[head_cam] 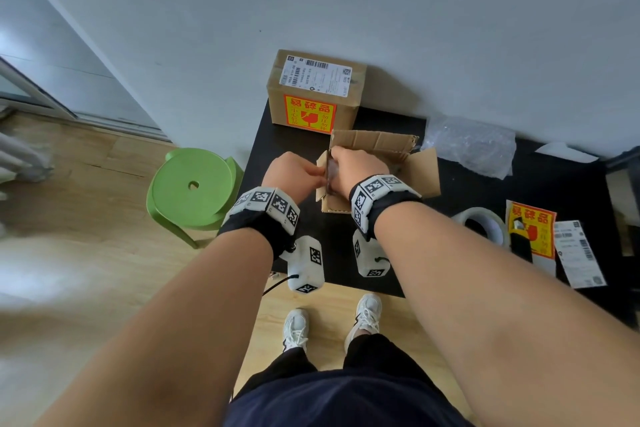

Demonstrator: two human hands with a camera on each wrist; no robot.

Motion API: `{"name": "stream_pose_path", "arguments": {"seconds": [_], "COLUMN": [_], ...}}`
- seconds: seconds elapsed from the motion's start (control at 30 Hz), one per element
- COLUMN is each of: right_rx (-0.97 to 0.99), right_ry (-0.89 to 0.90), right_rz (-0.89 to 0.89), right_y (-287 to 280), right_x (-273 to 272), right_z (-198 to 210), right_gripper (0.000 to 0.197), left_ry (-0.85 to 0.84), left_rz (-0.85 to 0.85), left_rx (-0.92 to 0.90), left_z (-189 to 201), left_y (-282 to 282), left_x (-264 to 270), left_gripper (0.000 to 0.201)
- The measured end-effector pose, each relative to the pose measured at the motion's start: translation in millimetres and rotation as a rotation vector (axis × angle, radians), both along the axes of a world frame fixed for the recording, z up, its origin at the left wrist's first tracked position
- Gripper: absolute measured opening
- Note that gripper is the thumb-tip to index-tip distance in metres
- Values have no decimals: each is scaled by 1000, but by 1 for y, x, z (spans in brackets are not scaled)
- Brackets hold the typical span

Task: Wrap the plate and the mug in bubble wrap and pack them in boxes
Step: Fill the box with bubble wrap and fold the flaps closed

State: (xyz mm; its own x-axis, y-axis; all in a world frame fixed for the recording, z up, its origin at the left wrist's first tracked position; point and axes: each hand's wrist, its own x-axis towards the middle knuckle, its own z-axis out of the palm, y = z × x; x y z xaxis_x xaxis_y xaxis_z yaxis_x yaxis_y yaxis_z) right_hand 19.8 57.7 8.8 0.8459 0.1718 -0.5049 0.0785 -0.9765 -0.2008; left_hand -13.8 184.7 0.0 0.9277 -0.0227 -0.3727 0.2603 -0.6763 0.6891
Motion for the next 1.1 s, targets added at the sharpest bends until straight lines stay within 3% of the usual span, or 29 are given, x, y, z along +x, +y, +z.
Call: {"name": "stream_pose_path", "arguments": {"seconds": [0.23,0.47,0.6,0.77,0.87,0.97,1.1], "right_rx": [-22,247,364,147,152,24,-66], "right_ry": [0,63,41,166,59,146,75], "right_rz": [-58,-254,-227,-59,-61,9,75], "right_y": [-4,-14,-34,-25,-23,-18,-9], "right_x": [-14,-16,-26,-11,-7,1,9], "right_z": [1,10,5,4,-1,-6,-6], "right_gripper": [34,51,49,55,53,54,38], "left_ry": [-6,19,28,22,19,13,-10], "left_rz": [43,16,-7,10,3,-7,19], "left_rx": [-31,28,52,75,66,60,41], "left_z": [-2,-2,-2,-5,-5,-5,-5], "left_y": [0,-3,-3,-3,-3,-2,-2], "left_x": [-4,-4,-1,-1,1,2,1], "left_gripper": [15,18,17,18,17,13,12]}}
